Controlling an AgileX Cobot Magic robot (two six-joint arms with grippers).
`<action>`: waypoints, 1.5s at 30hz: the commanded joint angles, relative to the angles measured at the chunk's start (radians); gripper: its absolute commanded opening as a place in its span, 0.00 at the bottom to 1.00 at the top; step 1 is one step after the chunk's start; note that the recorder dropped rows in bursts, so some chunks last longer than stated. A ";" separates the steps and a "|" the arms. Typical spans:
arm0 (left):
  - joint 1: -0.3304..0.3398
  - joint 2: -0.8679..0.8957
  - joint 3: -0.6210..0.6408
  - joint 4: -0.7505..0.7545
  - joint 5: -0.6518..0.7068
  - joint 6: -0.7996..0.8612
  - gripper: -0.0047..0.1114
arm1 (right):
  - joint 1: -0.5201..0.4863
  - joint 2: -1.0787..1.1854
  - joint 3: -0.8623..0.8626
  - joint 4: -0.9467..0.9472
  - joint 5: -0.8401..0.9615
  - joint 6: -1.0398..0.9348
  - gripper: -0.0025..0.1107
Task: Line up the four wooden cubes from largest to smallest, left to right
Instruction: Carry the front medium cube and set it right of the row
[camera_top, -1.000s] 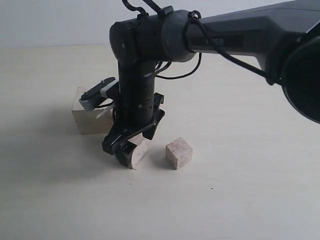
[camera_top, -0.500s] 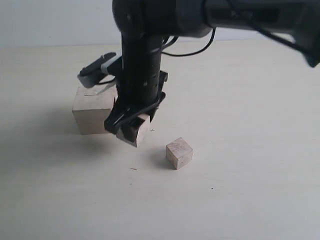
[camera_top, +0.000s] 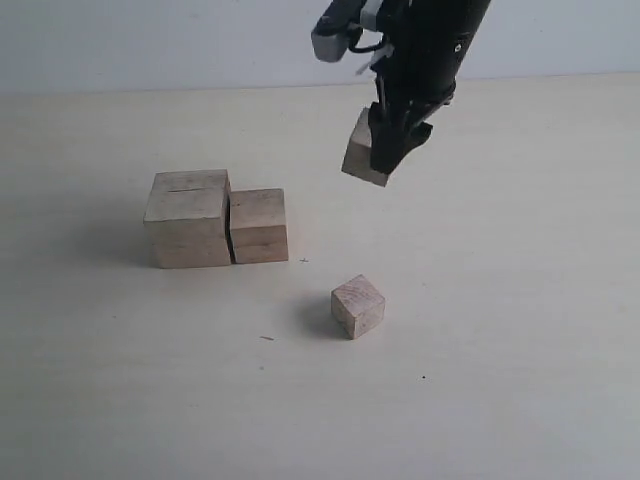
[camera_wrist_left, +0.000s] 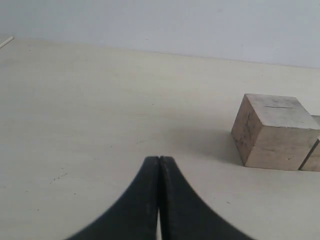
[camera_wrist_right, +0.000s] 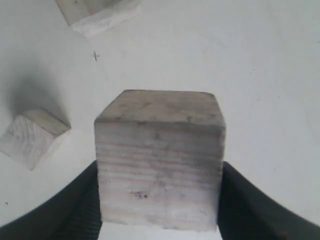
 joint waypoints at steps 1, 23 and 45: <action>0.001 -0.005 0.003 -0.007 -0.012 0.000 0.04 | -0.001 0.069 0.001 0.008 0.001 -0.293 0.02; 0.001 -0.005 0.003 -0.007 -0.012 0.000 0.04 | 0.069 0.215 0.001 0.060 -0.198 -0.364 0.02; 0.001 -0.005 0.003 -0.007 -0.012 0.000 0.04 | 0.069 0.232 0.001 0.132 -0.185 -0.366 0.02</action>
